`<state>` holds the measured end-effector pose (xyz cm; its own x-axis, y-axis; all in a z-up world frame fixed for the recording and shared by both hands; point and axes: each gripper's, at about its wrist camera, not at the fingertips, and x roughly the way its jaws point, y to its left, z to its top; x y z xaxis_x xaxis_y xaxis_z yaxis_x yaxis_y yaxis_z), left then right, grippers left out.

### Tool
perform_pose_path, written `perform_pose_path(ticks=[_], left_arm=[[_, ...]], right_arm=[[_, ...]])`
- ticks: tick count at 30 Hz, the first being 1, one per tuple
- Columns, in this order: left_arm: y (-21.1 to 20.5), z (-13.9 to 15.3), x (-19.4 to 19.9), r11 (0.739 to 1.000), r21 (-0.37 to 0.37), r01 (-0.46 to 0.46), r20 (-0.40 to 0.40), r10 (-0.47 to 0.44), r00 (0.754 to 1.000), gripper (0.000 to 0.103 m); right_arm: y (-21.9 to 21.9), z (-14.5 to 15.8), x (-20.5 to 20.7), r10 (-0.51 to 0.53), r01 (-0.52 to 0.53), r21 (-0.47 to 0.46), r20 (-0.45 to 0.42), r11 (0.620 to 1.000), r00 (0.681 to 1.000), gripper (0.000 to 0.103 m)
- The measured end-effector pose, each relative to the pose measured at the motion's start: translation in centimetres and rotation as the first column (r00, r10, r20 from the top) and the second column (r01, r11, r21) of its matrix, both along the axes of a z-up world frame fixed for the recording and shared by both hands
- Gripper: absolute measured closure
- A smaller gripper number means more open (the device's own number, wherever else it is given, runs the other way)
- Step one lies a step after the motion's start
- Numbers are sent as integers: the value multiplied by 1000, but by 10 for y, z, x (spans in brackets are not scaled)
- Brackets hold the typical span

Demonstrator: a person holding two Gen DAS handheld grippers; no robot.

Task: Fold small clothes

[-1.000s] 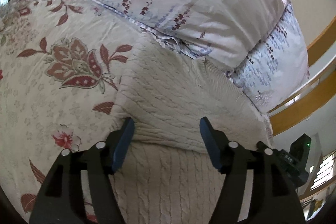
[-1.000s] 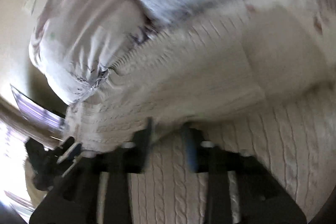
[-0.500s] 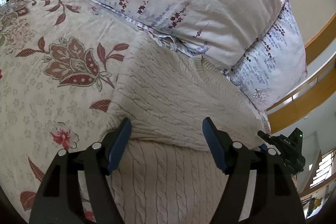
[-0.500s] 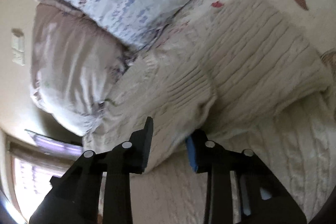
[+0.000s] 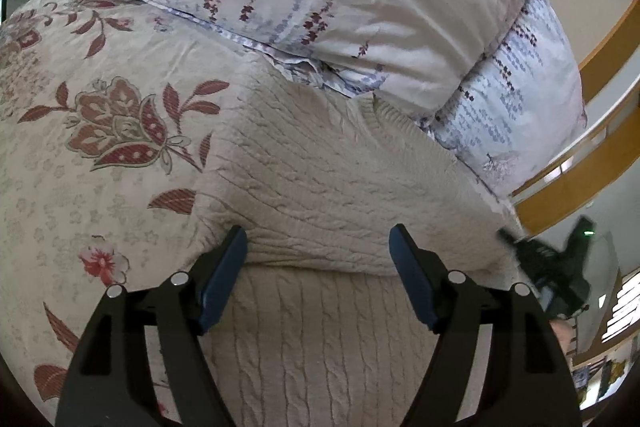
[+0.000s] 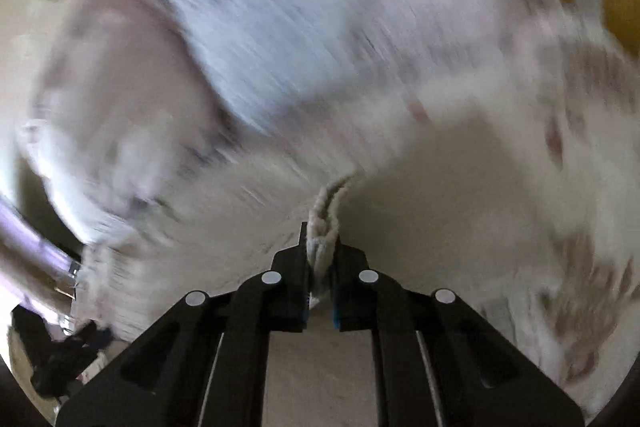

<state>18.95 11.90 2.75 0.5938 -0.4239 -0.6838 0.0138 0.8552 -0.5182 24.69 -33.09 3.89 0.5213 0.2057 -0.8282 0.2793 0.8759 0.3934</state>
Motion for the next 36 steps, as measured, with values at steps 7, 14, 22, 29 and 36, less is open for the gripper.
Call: perform_pose_path(ticks=[7, 14, 22, 29, 36], left_arm=[[-8, 1, 2, 998, 64, 18, 6, -18, 1000, 27], [-21, 1, 0, 985, 169, 44, 13, -47, 999, 27], [-22, 5, -16, 970, 237, 50, 26, -58, 998, 26], [-16, 13, -46, 944, 330, 20, 71, -46, 996, 22], [7, 10, -93, 965, 264, 13, 76, -34, 997, 22]], right_arm=[[2, -3, -8, 15, -15, -21, -2, 1000, 1000, 95], [3, -5, -14, 28, -28, -19, -8, 999, 1000, 88], [-10, 22, -48, 27, -25, -121, 20, 992, 999, 45], [-45, 35, -97, 35, -33, -63, 35, 997, 999, 39], [-77, 24, -161, 18, -19, 55, 16, 998, 1000, 39]])
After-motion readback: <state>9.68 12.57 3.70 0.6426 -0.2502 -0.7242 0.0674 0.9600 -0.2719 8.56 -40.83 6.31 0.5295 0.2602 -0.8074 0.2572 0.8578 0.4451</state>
